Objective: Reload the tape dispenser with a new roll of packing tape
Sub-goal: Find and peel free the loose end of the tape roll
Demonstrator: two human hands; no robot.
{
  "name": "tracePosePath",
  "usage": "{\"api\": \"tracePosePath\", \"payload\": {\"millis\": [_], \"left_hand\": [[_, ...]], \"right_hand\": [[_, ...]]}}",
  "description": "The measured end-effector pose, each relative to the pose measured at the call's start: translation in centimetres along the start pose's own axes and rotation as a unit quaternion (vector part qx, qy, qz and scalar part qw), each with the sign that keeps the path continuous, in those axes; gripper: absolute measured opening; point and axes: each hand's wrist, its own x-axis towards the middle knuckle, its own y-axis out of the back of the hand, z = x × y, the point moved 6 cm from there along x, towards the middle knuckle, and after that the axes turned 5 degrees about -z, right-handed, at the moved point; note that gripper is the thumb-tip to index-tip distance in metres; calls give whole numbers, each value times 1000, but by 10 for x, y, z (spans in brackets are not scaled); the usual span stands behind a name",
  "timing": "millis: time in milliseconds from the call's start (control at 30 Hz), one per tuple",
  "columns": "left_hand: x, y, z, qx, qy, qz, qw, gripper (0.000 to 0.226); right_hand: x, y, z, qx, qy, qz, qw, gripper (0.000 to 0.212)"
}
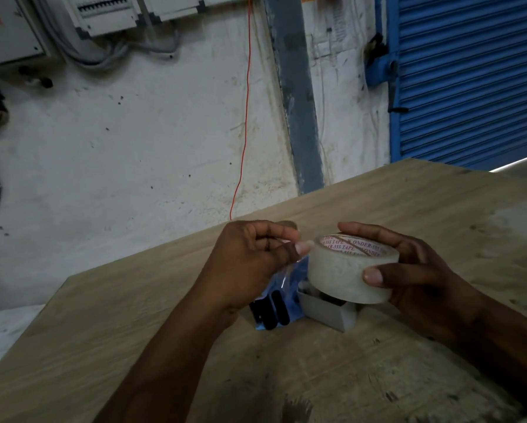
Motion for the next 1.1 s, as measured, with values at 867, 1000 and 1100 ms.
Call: {"api": "tracePosePath", "payload": {"millis": [867, 1000, 1100], "left_hand": [[-57, -29, 33, 393, -353, 60, 847, 59], [-53, -53, 23, 433, -398, 50, 807, 56], [-56, -60, 19, 440, -459, 101, 765, 43]], "right_hand": [[0, 4, -1, 127, -27, 13, 991, 97], [-2, 4, 0, 123, -34, 7, 992, 97], [-2, 3, -1, 108, -35, 6, 993, 98]]}}
